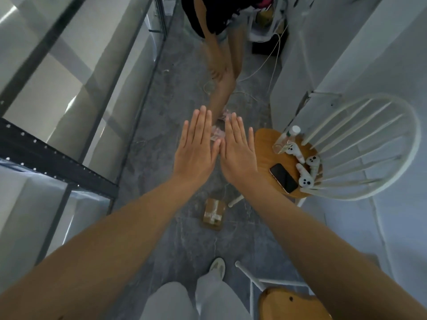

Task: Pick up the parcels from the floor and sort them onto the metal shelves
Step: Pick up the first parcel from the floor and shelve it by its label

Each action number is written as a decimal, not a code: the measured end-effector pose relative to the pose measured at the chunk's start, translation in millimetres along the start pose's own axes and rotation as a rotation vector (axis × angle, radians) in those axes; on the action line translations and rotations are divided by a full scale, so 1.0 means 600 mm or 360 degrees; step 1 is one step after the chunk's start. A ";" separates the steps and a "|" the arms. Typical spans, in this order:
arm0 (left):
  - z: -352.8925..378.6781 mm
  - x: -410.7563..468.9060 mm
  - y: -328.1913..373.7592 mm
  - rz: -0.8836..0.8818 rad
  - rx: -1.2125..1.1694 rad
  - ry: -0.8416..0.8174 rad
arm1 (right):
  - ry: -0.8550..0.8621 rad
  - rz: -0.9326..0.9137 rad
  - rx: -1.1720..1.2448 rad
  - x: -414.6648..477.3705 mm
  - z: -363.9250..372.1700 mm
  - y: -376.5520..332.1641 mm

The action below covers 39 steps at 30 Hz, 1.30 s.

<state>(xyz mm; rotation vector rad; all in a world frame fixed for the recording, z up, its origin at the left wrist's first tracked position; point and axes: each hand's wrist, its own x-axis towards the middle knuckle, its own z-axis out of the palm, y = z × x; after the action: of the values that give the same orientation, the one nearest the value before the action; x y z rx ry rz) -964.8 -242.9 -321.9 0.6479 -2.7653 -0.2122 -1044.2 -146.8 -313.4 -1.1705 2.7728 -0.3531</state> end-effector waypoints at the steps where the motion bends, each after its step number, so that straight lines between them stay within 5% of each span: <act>1: 0.013 -0.002 0.000 -0.0014 -0.0019 -0.0018 | -0.0031 0.0003 0.0019 0.001 0.012 0.005; 12: 0.176 -0.037 -0.047 -0.0123 -0.0113 -0.0265 | -0.0268 0.0079 0.0076 0.019 0.176 0.039; 28: 0.591 -0.171 -0.185 -0.0339 -0.0319 -0.0758 | -0.0613 0.0482 0.0244 0.007 0.638 0.167; 34: 0.790 -0.232 -0.226 -0.0717 -0.0645 -0.0925 | -0.0688 0.0862 0.0494 -0.001 0.828 0.246; 39: 0.921 -0.264 -0.225 -0.1358 -0.1190 -0.1040 | -0.0670 0.1255 0.0931 -0.009 0.955 0.276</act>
<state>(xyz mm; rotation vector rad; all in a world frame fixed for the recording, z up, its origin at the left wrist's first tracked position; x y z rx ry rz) -947.6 -249.2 -912.1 1.6650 -2.3674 -1.7761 -1045.4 -128.0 -909.5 0.0091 2.2643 -0.6547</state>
